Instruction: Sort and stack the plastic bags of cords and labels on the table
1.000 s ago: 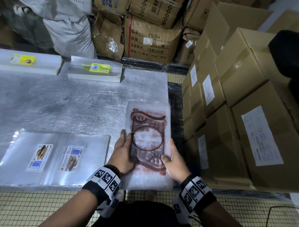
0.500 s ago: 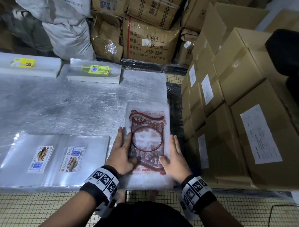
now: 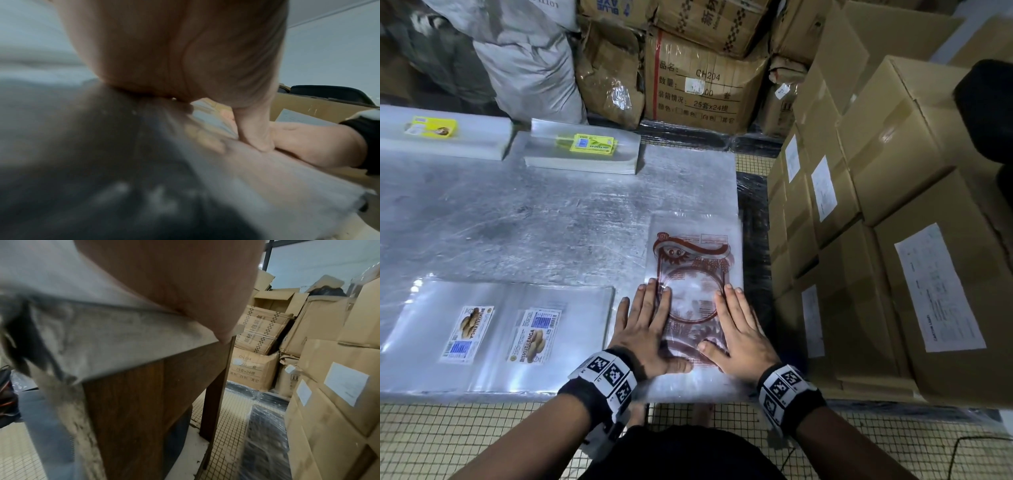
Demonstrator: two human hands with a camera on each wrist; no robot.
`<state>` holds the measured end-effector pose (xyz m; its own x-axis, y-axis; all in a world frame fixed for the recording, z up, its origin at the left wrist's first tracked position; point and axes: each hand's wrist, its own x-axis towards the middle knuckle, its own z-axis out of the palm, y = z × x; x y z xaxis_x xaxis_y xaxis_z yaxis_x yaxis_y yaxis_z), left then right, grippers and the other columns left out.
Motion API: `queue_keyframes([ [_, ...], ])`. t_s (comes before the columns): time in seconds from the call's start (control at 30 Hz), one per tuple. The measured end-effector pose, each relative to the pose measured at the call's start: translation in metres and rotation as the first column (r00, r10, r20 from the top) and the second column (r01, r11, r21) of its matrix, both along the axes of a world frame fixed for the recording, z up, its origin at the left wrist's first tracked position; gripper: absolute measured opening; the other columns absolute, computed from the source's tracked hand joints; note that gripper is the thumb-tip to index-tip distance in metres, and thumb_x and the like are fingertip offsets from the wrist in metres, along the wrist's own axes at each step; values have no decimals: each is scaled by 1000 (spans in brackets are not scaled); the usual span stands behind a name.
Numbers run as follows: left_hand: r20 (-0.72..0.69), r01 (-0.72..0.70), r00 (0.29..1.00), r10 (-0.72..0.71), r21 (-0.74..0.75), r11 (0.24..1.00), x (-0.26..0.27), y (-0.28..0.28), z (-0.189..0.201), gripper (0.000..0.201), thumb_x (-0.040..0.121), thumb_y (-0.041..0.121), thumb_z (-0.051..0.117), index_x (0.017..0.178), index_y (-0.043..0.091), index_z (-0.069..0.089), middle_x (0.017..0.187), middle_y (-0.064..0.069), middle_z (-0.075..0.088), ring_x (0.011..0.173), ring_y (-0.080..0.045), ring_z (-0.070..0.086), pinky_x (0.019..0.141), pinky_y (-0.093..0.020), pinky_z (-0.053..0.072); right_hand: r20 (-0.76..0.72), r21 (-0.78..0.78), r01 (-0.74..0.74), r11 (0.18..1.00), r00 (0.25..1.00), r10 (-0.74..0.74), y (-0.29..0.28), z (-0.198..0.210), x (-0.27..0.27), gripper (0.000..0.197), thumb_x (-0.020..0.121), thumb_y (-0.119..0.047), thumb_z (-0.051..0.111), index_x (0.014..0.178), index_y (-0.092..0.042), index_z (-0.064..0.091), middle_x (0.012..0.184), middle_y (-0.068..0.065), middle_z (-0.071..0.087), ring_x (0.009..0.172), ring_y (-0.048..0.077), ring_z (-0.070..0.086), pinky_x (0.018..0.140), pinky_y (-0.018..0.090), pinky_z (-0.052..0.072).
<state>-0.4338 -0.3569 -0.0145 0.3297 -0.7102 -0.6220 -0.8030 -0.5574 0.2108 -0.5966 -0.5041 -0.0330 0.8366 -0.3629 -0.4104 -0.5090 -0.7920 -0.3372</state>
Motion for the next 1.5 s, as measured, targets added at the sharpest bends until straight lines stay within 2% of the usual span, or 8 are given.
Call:
queue_keyframes([
  [0.23,-163,-100,983,81,-112,989,3,5,5,138,64,75,69,139,37,-40,133,-8,-62,121,-28,-56,108,-46,-28,160,161,155,975,970,-181,4,5,-5,116,76,-80,48,158,-22,-10,154,-16,-42,142,6,-38,120,33,-3],
  [0.33,-206,-134,973,108,-120,984,3,7,6,137,62,72,73,137,47,-39,131,-6,-63,127,-28,-52,113,-47,-24,157,262,253,931,941,-300,8,5,-10,108,85,-62,62,158,-27,-9,152,-24,-41,145,0,-7,121,33,19],
  [0.43,-227,-187,961,160,-103,977,3,7,6,136,66,57,78,137,48,-38,132,-7,-63,129,-30,-50,116,-51,-18,160,310,259,915,934,-319,10,2,-10,100,91,-51,61,157,-29,-11,150,-28,-40,137,-4,15,116,37,34],
  [0.57,-157,-140,979,126,-78,987,2,5,3,139,65,70,72,135,40,-44,130,-9,-63,123,-28,-57,109,-45,-28,176,310,238,920,937,-302,7,-5,-10,98,93,-51,57,156,-30,-15,150,-27,-41,148,5,14,116,40,34],
  [0.77,-138,-164,978,153,-69,984,2,3,-4,141,64,69,74,133,41,-46,129,-9,-64,121,-27,-57,108,-43,-29,176,309,222,925,942,-285,8,-7,-10,98,96,-51,54,154,-28,-20,149,-24,-45,152,11,11,115,37,31],
  [0.9,-169,-198,970,177,-121,973,3,5,-6,142,58,73,74,137,44,-41,135,-8,-60,127,-29,-52,111,-46,-25,168,326,251,911,933,-317,6,-1,-10,98,93,-50,58,156,-29,-14,149,-29,-42,145,-1,12,116,34,31],
  [1.23,-238,-335,936,261,-365,869,10,12,-5,118,71,63,73,153,41,-9,160,-2,-22,149,-23,-17,116,-39,-9,191,364,295,884,905,-380,-2,6,-12,91,90,-31,71,159,-24,13,162,-21,-16,141,-7,9,114,17,19],
  [1.5,-396,-565,817,419,-400,722,34,7,21,76,85,32,72,150,26,32,156,-5,27,142,-25,31,117,-41,27,294,344,327,880,853,-432,-15,23,-8,69,93,-25,67,152,-33,32,162,-16,3,138,-6,22,107,15,27],
])
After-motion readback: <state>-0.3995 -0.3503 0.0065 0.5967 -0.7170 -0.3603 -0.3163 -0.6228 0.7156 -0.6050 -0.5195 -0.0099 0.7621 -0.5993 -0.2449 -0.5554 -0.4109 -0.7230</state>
